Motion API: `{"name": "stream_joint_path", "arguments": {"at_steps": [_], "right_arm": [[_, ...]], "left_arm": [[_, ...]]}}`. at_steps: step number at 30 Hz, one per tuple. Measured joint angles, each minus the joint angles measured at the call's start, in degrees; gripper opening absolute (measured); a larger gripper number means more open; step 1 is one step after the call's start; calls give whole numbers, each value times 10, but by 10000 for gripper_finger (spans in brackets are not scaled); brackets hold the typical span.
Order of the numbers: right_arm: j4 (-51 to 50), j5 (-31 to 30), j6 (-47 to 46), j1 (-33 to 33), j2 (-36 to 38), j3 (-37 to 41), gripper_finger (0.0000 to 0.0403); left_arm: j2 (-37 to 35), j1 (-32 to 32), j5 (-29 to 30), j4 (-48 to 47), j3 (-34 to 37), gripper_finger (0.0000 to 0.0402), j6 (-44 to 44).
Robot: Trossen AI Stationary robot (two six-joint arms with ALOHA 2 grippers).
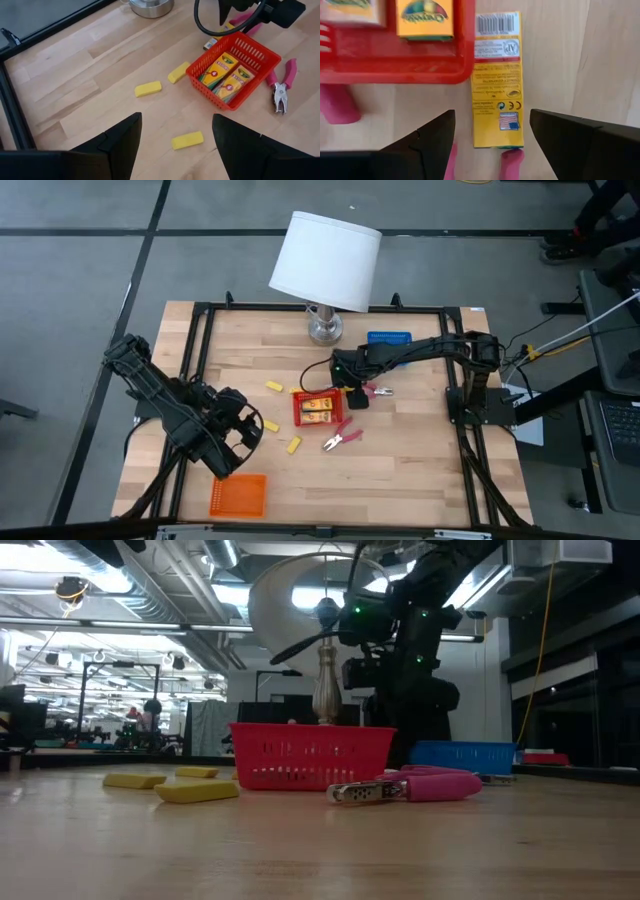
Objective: Pick & Place School Supplies
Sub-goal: Put the yellow crayon box into the red bin
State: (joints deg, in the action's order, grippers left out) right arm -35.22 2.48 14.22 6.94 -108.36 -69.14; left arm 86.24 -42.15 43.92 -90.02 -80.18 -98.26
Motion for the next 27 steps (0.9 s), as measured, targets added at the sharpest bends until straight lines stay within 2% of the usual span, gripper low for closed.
{"name": "stream_joint_path", "arguments": {"at_steps": [20, 27], "right_arm": [[67, -31, -30, 3, 0, 48, 262], [71, -44, -37, 5, 0, 48, 233]], "left_arm": [[0, 0, -16, 0, 0, 239, 0], [0, 0, -16, 0, 0, 239, -1]]}}
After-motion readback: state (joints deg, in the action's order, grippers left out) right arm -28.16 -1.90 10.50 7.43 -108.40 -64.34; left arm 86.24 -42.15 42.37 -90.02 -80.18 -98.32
